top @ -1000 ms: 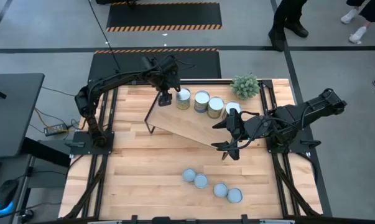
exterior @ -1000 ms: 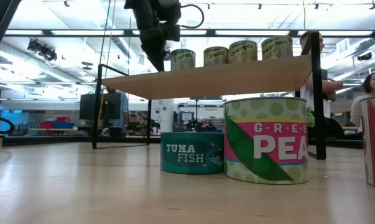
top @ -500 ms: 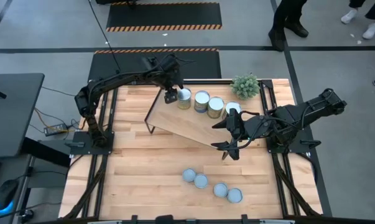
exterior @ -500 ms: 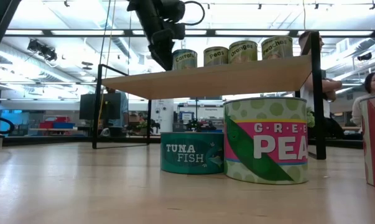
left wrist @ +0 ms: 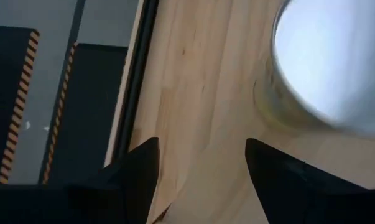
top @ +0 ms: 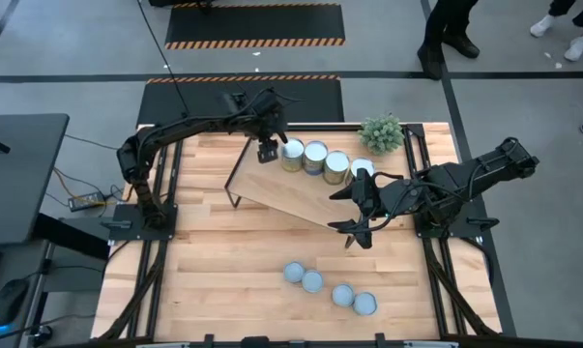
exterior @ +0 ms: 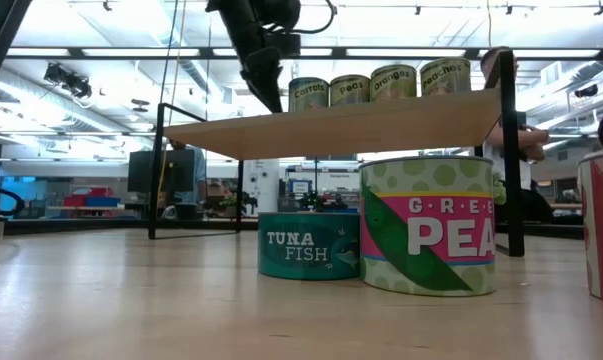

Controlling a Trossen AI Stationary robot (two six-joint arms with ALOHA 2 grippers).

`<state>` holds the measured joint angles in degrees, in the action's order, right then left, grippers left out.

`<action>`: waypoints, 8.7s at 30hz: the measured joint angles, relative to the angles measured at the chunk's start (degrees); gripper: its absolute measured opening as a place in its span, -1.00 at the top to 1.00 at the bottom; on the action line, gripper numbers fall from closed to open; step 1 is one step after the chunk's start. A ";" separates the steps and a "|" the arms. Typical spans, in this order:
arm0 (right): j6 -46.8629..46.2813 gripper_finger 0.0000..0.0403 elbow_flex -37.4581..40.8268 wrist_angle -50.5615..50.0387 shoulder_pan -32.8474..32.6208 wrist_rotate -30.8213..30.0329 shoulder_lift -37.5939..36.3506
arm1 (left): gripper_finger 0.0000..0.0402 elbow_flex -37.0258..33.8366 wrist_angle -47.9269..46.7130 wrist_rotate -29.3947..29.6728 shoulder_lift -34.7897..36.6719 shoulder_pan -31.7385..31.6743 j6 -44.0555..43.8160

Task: Pick and place cans onto a shelf
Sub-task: Put the canned carrots on the shelf, then put the canned mixed vegetables on the shelf, then put the canned tomatoes on the shelf

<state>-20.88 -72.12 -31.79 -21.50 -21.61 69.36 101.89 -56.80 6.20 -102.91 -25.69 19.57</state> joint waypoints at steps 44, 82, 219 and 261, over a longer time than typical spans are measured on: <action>-19.23 -0.72 -16.06 -23.45 -16.23 9.47 25.71 | 0.31 2.69 -11.96 1.24 10.07 42.49 -17.38; -39.35 -0.98 -1.91 -17.71 -24.65 16.05 33.78 | 0.35 -49.36 11.51 18.87 51.53 53.02 -49.04; -14.46 -0.89 -27.62 -29.71 -16.38 20.83 46.71 | 0.35 -50.75 11.94 19.45 52.76 52.81 -47.43; -13.84 -0.97 -15.08 -22.80 -16.27 17.08 46.47 | 0.35 -50.75 11.99 19.43 52.74 52.83 -47.45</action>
<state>-34.73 -87.20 -54.59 -37.76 -4.53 115.83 51.13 -44.82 25.63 -50.17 27.14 -27.88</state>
